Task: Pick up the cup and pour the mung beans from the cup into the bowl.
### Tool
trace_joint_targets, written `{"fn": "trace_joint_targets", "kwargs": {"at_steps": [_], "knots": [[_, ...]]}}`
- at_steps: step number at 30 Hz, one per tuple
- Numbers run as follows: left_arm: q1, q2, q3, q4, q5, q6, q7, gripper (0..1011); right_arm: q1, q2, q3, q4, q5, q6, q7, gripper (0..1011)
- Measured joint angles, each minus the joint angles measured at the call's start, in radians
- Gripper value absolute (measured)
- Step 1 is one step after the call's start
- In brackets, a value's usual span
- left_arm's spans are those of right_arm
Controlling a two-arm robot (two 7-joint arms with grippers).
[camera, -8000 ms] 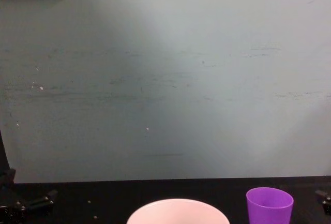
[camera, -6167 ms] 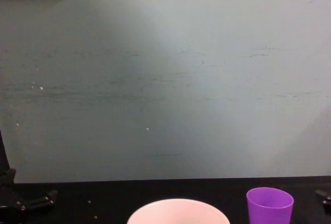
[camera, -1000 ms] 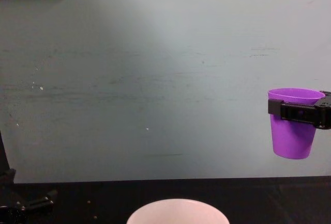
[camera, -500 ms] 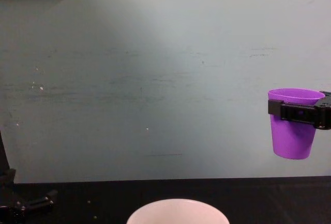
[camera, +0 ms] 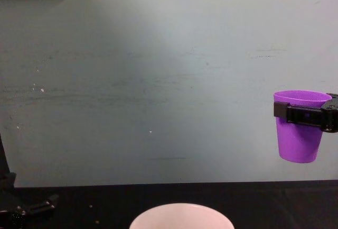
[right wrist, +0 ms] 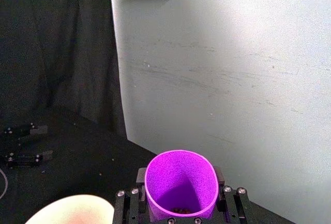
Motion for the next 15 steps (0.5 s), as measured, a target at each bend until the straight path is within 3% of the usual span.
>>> {"fn": "trace_joint_targets", "kwargs": {"at_steps": [15], "knots": [[0.000, 0.000, 0.000, 0.000, 0.000, 0.000, 0.000, 1000, 0.000, 0.000, 0.000, 0.000, 0.000, 0.000, 0.000, 735]]}}
